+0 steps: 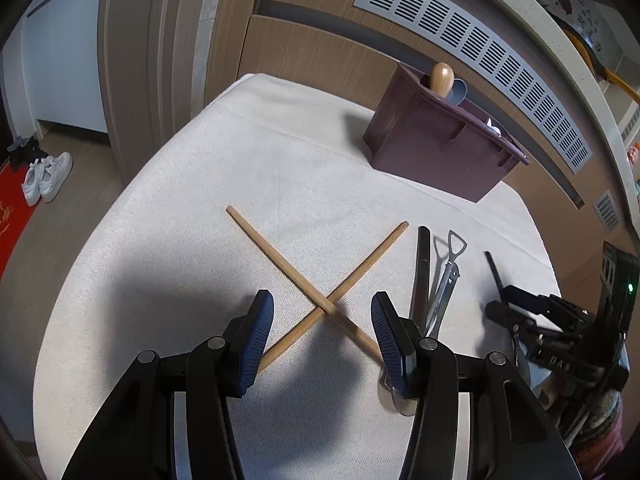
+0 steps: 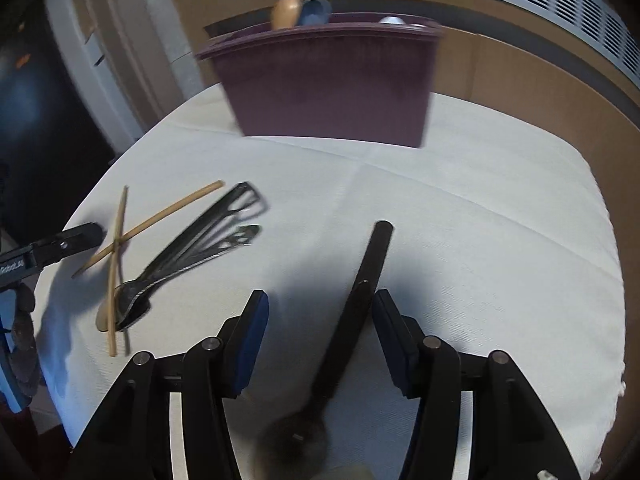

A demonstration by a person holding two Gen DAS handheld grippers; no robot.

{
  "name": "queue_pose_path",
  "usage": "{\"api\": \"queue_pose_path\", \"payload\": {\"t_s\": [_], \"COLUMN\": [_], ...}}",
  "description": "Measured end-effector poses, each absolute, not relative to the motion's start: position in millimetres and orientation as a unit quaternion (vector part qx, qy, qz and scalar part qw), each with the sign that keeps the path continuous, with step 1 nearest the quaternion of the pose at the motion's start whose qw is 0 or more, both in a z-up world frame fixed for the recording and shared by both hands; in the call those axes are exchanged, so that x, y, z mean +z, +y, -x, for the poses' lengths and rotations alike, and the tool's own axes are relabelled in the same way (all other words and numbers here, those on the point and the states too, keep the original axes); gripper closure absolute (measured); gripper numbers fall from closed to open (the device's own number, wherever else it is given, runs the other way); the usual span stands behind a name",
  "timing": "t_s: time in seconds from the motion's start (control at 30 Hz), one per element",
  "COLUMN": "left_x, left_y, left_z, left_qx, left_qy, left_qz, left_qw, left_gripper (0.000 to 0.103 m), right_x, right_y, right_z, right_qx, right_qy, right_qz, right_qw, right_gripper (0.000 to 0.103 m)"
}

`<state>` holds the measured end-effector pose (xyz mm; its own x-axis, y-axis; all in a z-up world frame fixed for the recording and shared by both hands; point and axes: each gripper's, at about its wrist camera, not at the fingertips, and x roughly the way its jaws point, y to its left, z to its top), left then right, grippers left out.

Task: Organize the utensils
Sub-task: 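Grasp a wooden chopstick with the left tool while the right tool grasps the black spoon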

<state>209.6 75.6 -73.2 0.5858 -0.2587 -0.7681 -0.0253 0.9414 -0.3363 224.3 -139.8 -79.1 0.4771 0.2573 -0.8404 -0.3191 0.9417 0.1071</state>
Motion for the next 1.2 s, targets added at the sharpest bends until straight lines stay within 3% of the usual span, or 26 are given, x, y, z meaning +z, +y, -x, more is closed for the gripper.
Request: {"api": "queue_pose_path", "payload": {"t_s": [0.47, 0.73, 0.83, 1.0, 1.07, 1.17, 1.2], "left_x": [-82.9, -77.5, -74.7, -75.8, -77.6, -79.0, -79.1], "left_y": [36.8, 4.0, 11.0, 10.6, 6.6, -3.4, -5.5], "left_z": [-254.3, -254.8, -257.9, -262.9, -265.3, -266.6, -266.1], "left_qx": [-0.094, -0.155, -0.133, -0.132, -0.141, -0.14, -0.14], "left_qy": [0.47, 0.47, 0.47, 0.486, 0.493, 0.494, 0.495], "left_qz": [0.124, 0.082, 0.078, 0.058, 0.056, 0.034, 0.029], "left_qw": [0.869, 0.865, 0.869, 0.862, 0.857, 0.857, 0.857], "left_gripper": [0.051, 0.052, 0.053, 0.077, 0.081, 0.082, 0.082], "right_x": [-79.1, -80.2, -80.7, -80.0, -79.6, -77.9, -77.2], "right_y": [-148.3, -144.2, -138.4, -142.2, -142.0, -142.6, -144.6], "right_z": [-187.0, -186.8, -185.3, -183.5, -182.4, -179.5, -178.9], "right_qx": [0.203, 0.231, 0.233, 0.231, 0.226, 0.209, 0.208], "right_qy": [0.48, 0.492, 0.492, 0.483, 0.481, 0.474, 0.471], "right_qz": [0.082, 0.054, 0.069, 0.055, 0.058, 0.069, 0.07], "right_qw": [0.85, 0.837, 0.836, 0.843, 0.845, 0.853, 0.855], "right_gripper": [0.048, 0.019, 0.018, 0.019, 0.021, 0.033, 0.041]}}
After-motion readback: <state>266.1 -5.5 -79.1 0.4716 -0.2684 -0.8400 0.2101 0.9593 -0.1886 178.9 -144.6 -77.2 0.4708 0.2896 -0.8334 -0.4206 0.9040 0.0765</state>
